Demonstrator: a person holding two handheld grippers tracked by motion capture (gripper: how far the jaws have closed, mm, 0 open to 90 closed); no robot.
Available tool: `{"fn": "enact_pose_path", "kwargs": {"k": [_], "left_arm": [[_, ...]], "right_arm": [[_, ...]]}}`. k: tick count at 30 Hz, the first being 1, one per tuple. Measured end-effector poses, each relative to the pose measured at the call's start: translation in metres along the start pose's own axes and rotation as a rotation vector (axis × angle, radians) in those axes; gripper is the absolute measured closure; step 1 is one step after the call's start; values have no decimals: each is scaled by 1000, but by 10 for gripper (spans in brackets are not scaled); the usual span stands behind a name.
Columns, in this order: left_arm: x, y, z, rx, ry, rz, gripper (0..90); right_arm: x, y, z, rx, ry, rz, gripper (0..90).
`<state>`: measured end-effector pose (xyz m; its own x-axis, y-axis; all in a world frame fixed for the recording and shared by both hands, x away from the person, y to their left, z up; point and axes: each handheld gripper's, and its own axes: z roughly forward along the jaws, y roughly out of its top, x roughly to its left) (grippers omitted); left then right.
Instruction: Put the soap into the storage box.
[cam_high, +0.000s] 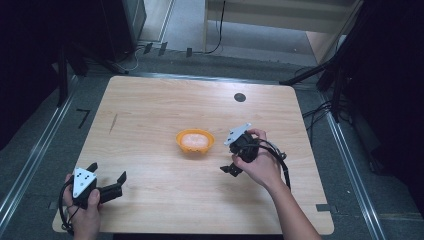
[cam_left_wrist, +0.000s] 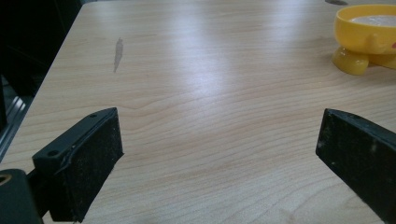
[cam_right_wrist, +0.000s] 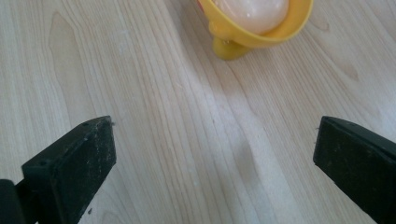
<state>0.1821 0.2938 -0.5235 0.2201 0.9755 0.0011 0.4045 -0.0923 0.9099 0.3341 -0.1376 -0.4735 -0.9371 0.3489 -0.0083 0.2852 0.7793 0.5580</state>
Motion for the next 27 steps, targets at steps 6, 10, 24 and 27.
{"fn": "enact_pose_path", "kwargs": {"k": [6, 10, 24, 27], "left_arm": [[0, 0, 0, 0, 1, 1, 9], [0, 0, 0, 0, 3, 2, 9], [-1, 0, 0, 4, 6, 9, 9], [-1, 0, 0, 4, 6, 10, 9]], "right_arm": [[1, -16, -2, -22, -1, 36, 0], [2, -29, -7, -51, -20, 66, 0], [7, -74, -21, -127, -68, 164, 0], [9, -90, -25, -148, -79, 188, 0]]}}
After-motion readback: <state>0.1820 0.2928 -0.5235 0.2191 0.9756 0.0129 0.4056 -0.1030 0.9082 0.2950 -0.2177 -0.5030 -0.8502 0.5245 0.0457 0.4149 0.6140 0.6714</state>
